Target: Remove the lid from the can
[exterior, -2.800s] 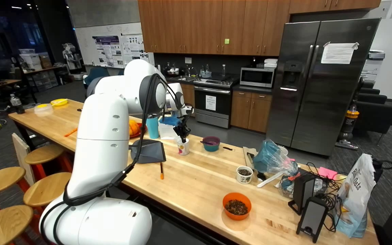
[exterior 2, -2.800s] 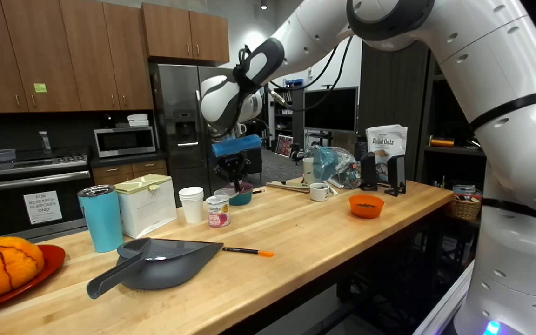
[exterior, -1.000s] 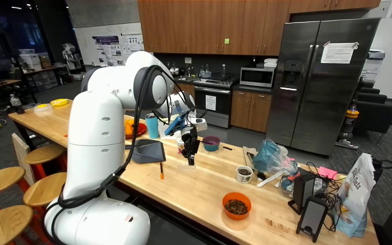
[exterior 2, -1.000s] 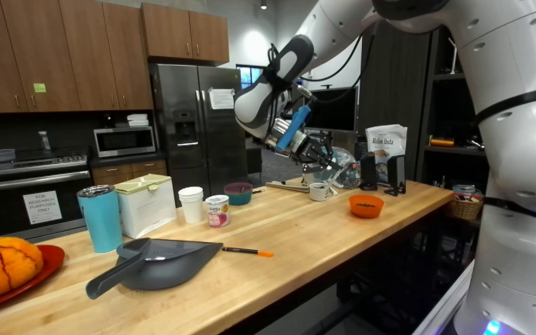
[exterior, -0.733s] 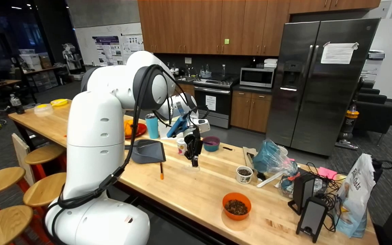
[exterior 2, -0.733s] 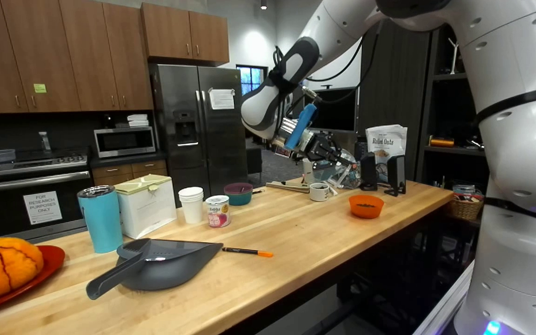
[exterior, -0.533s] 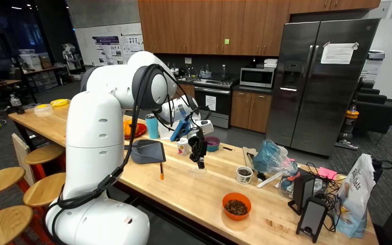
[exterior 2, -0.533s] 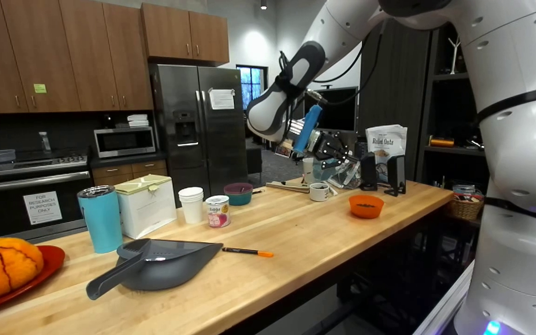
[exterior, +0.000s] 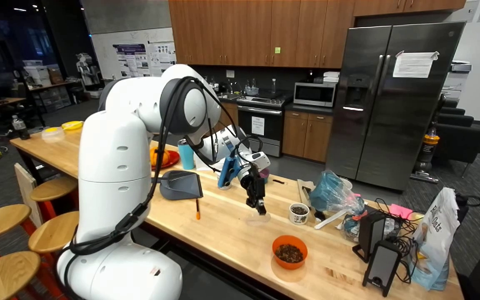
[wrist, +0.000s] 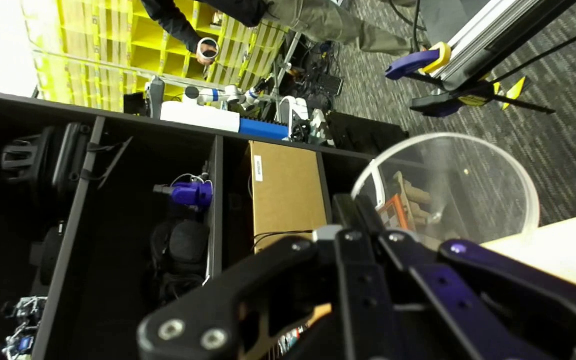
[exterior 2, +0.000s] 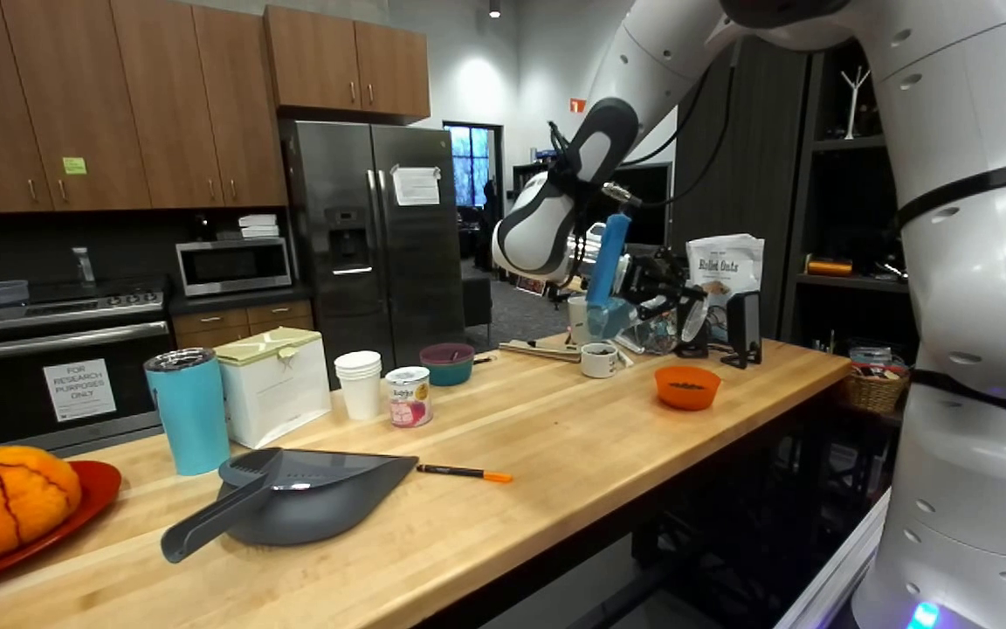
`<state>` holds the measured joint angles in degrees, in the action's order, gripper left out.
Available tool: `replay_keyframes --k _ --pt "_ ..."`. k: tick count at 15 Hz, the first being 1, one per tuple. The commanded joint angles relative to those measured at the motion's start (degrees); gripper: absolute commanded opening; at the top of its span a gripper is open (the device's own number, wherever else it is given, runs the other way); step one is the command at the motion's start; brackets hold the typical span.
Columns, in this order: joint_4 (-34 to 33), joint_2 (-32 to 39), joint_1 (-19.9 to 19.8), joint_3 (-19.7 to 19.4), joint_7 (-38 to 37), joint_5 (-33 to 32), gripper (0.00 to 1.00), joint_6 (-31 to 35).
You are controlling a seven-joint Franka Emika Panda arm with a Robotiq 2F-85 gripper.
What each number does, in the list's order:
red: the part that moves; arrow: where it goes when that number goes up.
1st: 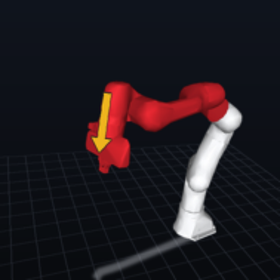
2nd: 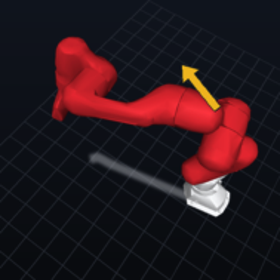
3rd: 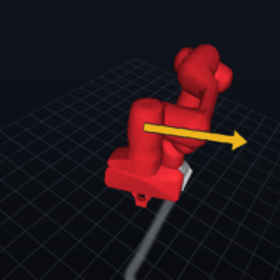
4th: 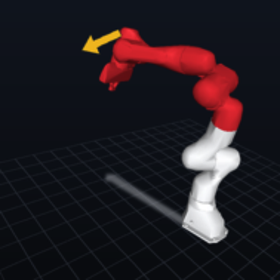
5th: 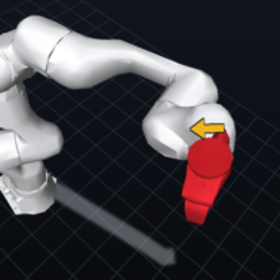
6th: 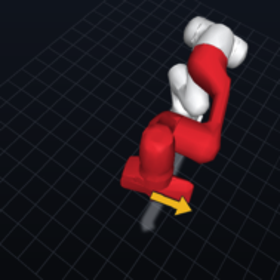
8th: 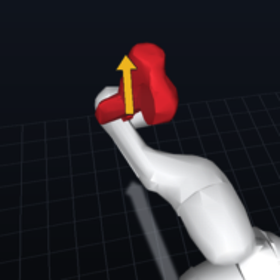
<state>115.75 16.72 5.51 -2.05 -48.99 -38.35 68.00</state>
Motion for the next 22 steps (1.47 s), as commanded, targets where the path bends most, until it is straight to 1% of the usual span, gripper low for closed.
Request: replay_keyframes --k 1,5,11,18,22 --pt "3.04 -1.29 -1.03 0.21 -3.53 -2.77 0.00 2.91" --pt "3.80 0.18 -1.03 0.42 -6.43 -4.89 0.00 5.49" --pt "2.62 2.60 -0.93 0.72 -9.79 -7.98 0.00 9.24" --pt "1.45 5.35 -0.09 2.05 -12.93 -7.80 0.00 13.11" --pt "0.81 6.86 0.13 1.85 -14.28 -9.19 0.00 13.24"
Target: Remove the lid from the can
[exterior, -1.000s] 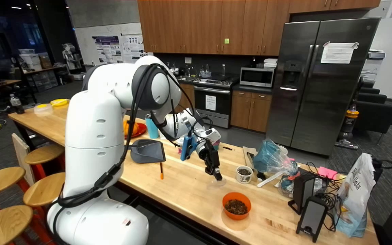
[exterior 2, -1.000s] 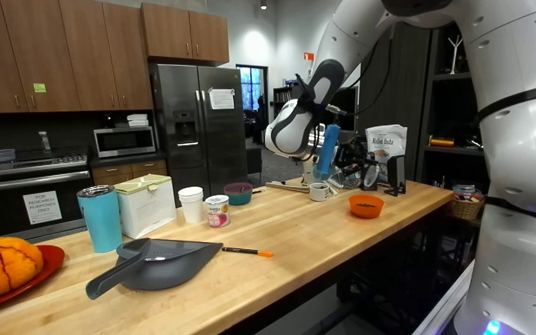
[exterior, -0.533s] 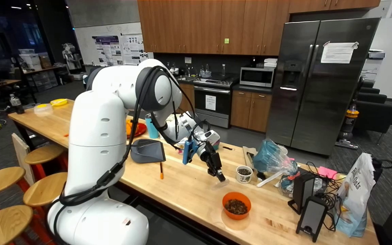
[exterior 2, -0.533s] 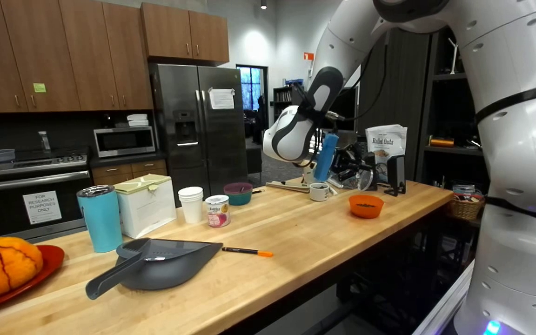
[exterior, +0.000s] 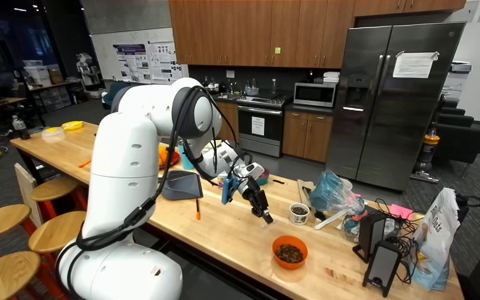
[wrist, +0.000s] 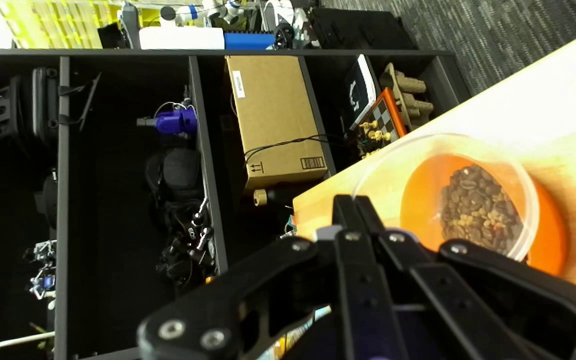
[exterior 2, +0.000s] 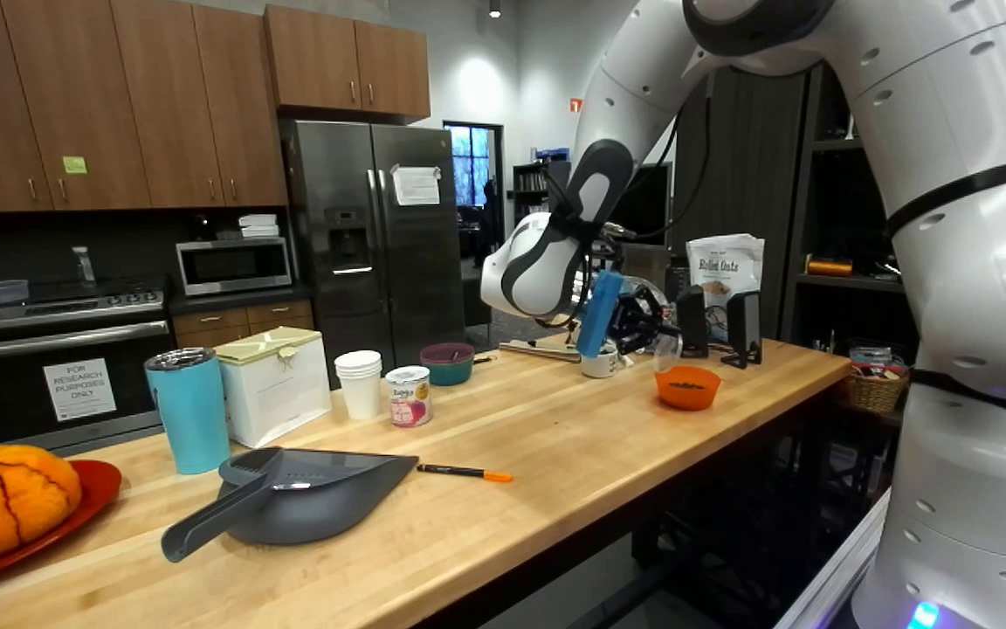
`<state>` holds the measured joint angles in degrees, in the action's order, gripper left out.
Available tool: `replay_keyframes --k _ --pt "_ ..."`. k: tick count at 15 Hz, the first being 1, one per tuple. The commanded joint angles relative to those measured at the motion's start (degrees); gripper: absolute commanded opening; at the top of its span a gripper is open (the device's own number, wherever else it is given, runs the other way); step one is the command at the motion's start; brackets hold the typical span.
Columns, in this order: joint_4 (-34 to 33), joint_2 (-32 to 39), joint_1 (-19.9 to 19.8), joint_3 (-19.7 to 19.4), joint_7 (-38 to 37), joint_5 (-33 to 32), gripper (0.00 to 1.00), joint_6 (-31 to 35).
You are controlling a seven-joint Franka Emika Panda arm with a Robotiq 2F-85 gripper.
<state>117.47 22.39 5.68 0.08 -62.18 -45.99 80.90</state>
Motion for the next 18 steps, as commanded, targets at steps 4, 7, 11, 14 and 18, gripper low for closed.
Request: replay_keyframes --k 4,7,11,14,18 --pt "-0.58 1.75 -0.14 -0.39 -2.43 -3.29 0.00 0.73" --pt "-0.79 2.37 -0.39 -0.44 -3.97 -4.22 0.00 1.32" --pt "-1.41 3.58 -0.55 -0.47 -6.51 -4.74 0.00 3.72" --pt "-2.10 4.71 -0.49 -0.53 -7.61 -4.66 0.00 5.33" --pt "-2.52 5.89 -0.54 -0.70 -8.60 -4.49 0.00 7.14"
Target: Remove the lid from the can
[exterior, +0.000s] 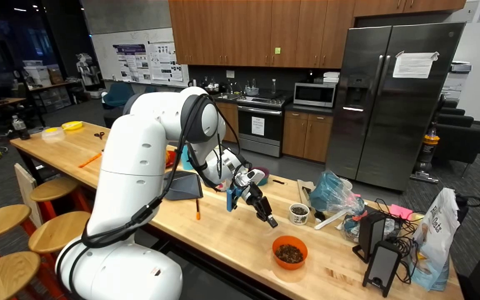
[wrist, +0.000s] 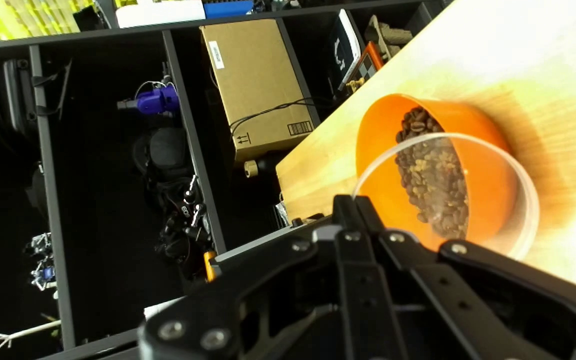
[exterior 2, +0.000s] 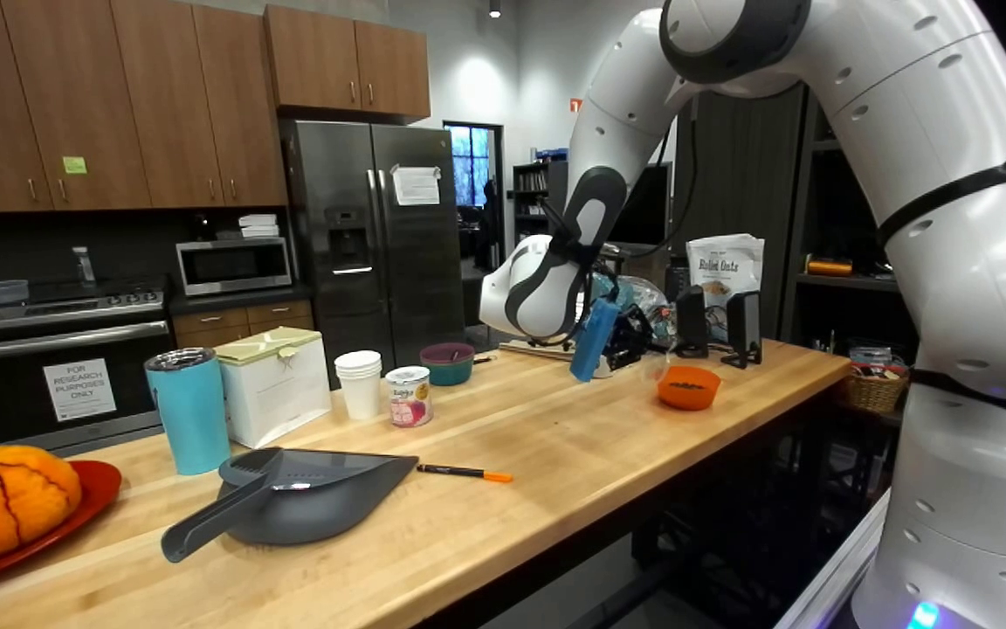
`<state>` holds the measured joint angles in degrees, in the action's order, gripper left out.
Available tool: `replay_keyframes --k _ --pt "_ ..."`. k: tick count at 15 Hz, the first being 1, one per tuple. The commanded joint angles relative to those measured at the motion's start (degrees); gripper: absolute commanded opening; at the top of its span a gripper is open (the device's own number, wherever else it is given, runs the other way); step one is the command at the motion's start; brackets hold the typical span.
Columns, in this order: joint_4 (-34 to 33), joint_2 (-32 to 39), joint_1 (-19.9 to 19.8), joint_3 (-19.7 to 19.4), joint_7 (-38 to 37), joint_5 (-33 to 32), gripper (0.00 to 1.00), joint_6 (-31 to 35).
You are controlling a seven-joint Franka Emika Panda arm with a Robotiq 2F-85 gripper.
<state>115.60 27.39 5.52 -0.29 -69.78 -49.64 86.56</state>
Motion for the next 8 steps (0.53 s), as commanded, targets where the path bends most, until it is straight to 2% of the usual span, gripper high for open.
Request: replay_keyframes --k 1,8 --pt "-0.64 1.03 -0.35 -0.35 -1.25 -0.79 0.00 1.72" --pt "-0.86 1.83 -0.20 -0.21 -2.26 0.22 0.00 2.53"
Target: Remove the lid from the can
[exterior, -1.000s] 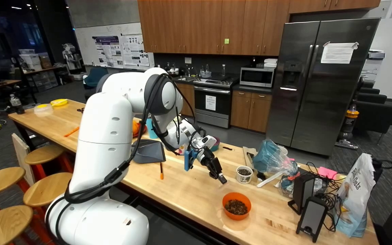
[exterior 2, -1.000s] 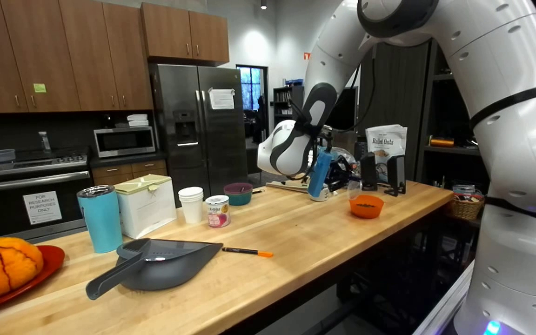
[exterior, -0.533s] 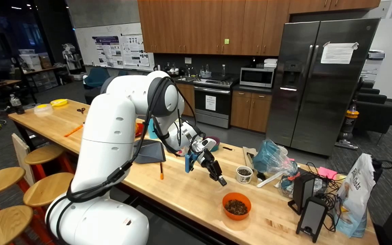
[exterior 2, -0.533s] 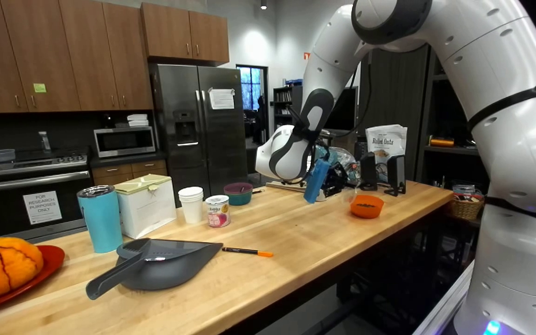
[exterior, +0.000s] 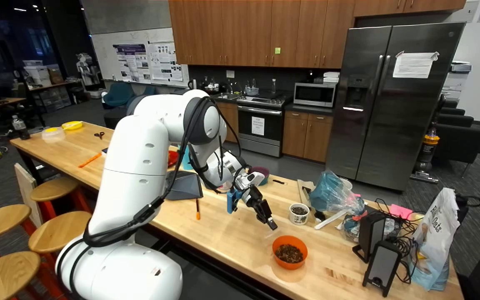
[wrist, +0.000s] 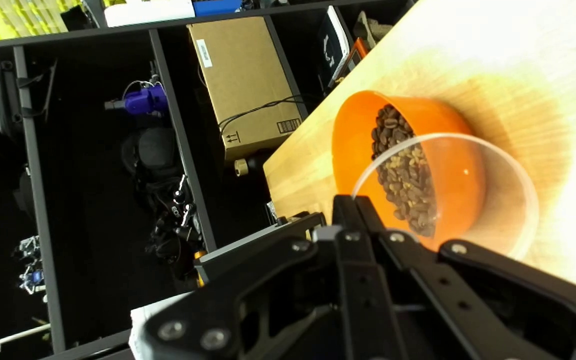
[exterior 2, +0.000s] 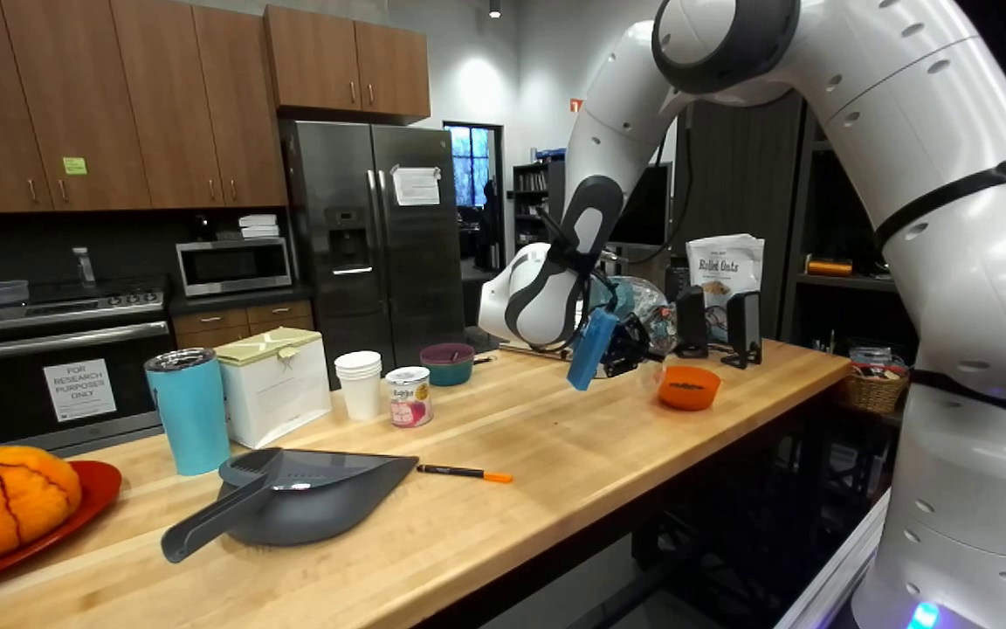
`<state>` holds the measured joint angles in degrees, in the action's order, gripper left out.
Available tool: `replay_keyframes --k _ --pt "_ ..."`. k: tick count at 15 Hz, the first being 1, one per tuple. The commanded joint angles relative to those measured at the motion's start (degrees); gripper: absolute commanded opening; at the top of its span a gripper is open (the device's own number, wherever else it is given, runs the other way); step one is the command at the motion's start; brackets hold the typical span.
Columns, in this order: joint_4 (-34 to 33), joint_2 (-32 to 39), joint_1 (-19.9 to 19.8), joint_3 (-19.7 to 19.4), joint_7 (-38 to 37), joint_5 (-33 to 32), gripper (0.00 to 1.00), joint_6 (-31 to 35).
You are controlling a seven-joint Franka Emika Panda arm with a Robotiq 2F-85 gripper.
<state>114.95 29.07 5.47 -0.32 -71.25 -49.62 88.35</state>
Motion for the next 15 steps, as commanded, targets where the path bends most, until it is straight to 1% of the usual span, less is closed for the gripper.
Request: replay_keyframes --k 1,6,7,8,9,12,15 --pt "-0.27 0.25 -0.33 -0.08 -0.72 0.59 0.00 1.17" --pt "-0.36 0.07 -0.03 0.10 -0.75 0.81 0.00 1.77" --pt "-0.37 0.00 0.01 0.14 -0.78 0.84 0.27 1.90" --pt "-0.49 0.06 0.00 0.17 -0.76 0.94 0.28 2.11" --pt "-0.50 -0.02 0.03 0.17 -0.80 1.01 0.32 2.19" --pt "-0.51 -0.06 -0.04 0.12 -0.74 1.17 0.50 2.53" --pt "-0.49 -0.04 -0.14 0.14 -0.65 1.44 0.72 2.81"
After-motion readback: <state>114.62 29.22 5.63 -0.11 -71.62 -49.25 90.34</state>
